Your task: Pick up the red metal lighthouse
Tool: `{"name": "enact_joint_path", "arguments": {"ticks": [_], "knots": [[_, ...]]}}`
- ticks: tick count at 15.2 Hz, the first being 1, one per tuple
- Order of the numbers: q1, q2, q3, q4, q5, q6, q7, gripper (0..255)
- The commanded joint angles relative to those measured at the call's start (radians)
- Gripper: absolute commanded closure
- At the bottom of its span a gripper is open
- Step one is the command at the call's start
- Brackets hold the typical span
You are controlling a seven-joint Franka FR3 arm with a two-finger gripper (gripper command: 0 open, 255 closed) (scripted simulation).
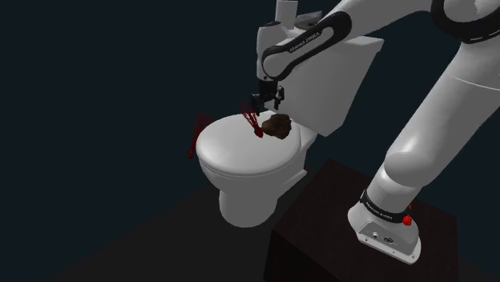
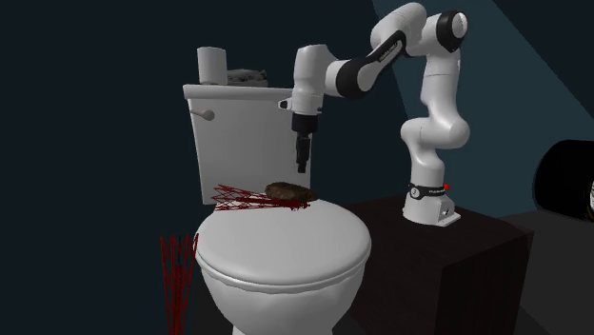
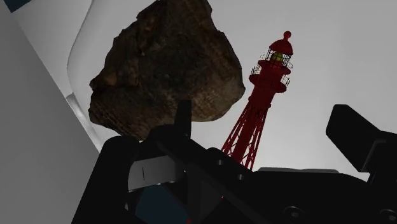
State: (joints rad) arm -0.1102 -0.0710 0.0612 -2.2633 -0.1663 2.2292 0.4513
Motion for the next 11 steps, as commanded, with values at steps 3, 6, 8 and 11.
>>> {"name": "enact_joint_path", "arguments": {"ticks": [3, 6, 8, 11], "knots": [[-0.014, 0.153, -0.013, 0.102, -0.015, 0.076, 0.048, 0], [-0.02, 0.262, -0.024, 0.185, -0.023, 0.12, 0.082, 0], [-0.023, 0.329, -0.031, 0.242, -0.025, 0.142, 0.101, 0], [-0.022, 0.353, -0.034, 0.232, -0.032, 0.176, 0.109, 0]]}}
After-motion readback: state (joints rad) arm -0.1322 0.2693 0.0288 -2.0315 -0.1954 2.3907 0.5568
